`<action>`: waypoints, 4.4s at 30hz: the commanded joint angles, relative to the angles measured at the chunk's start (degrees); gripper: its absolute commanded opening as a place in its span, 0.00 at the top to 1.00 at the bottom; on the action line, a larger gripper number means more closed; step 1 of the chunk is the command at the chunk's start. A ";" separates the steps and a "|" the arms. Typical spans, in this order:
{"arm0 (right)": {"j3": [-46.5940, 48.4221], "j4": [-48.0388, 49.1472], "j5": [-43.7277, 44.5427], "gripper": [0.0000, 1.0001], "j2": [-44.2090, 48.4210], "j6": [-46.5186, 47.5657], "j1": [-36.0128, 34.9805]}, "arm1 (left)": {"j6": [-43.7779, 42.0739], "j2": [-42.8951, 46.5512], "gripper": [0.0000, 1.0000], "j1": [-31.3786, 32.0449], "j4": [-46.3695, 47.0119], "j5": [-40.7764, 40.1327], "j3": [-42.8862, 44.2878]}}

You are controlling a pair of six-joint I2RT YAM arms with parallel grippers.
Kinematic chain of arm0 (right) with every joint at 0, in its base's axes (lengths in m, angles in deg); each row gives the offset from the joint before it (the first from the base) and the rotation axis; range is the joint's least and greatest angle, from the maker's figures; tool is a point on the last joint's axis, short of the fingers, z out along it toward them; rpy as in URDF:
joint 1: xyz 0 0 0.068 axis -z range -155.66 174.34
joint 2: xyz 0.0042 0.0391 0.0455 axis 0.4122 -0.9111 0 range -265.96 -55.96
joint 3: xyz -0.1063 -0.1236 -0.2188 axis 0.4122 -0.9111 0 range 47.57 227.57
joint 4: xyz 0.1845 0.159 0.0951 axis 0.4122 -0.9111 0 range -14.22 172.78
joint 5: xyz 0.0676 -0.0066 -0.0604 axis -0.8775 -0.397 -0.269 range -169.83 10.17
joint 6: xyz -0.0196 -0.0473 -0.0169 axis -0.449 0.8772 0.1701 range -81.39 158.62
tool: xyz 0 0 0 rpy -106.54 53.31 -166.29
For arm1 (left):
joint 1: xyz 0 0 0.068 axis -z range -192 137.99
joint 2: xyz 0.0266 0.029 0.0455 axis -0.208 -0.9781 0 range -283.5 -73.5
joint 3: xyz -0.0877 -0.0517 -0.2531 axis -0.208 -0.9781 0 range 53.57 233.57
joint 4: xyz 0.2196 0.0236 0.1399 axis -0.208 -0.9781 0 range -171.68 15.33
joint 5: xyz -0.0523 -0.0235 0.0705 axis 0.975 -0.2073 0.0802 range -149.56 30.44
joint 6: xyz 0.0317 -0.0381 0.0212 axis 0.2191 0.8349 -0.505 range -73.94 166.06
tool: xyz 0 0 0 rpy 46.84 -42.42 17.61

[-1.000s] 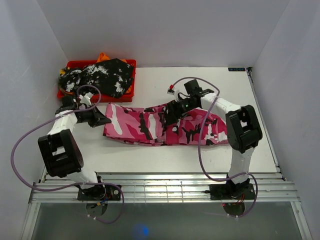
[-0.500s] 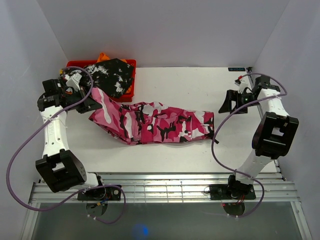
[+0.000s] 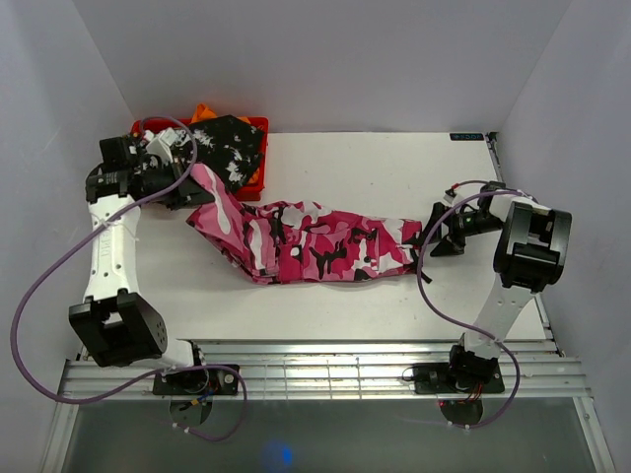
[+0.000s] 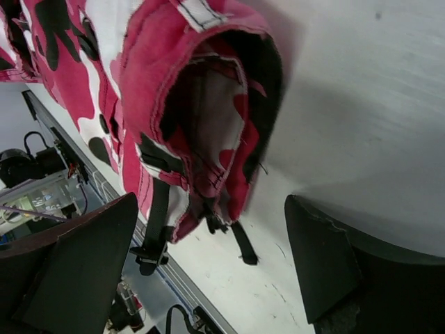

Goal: Fold and stack the trousers
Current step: Fold the trousers

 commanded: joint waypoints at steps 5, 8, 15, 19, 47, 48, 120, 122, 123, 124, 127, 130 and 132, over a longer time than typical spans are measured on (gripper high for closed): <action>-1.93 5.51 -4.99 0.46 -3.51 0.79 -4.48 | 8.22 0.15 1.00 14.44 5.33 -7.68 4.16; -1.85 5.87 -5.95 0.71 -3.33 1.59 -5.54 | 11.91 -2.22 1.00 21.56 7.27 -10.66 6.18; -2.54 5.34 -8.51 0.92 -2.98 2.47 -7.82 | 17.71 -12.74 1.00 36.92 10.17 -21.56 15.93; -2.99 5.95 -9.29 0.92 -2.37 2.30 -8.18 | 22.55 -19.88 1.00 43.53 11.67 -25.69 21.91; -4.92 8.50 -12.55 0.92 -2.11 0.18 -8.27 | 37.32 -43.97 1.00 61.38 24.68 -27.81 30.79; -4.92 8.59 -12.37 0.92 -2.02 0.10 -8.27 | 37.84 -44.14 1.00 61.91 24.77 -27.64 31.06; 18.99 -4.24 -1.39 0.87 -0.98 2.46 -14.78 | 1.98 -16.81 0.26 35.81 20.11 2.77 -5.94; 18.28 -5.46 -1.73 0.92 1.31 4.12 -14.51 | 2.43 -16.72 0.34 34.76 20.46 4.96 -6.90; 18.28 -6.25 -1.56 0.92 1.85 4.84 -12.24 | 2.86 -16.72 0.37 34.32 20.98 5.93 -7.26; 17.93 -7.13 -1.48 0.92 2.46 5.19 -11.79 | 3.13 -16.81 0.43 33.71 21.16 6.72 -7.70; 16.53 -7.67 -0.42 0.92 3.78 6.42 -10.03 | 3.48 -17.25 0.53 33.35 22.22 9.28 -9.54; 12.93 -7.14 0.90 0.92 3.09 7.92 -9.85 | 4.53 -18.65 0.60 33.35 24.41 9.72 -12.09; 9.50 -5.04 0.28 0.92 1.77 7.22 -9.85 | 5.15 -21.02 0.64 33.35 26.42 9.98 -13.49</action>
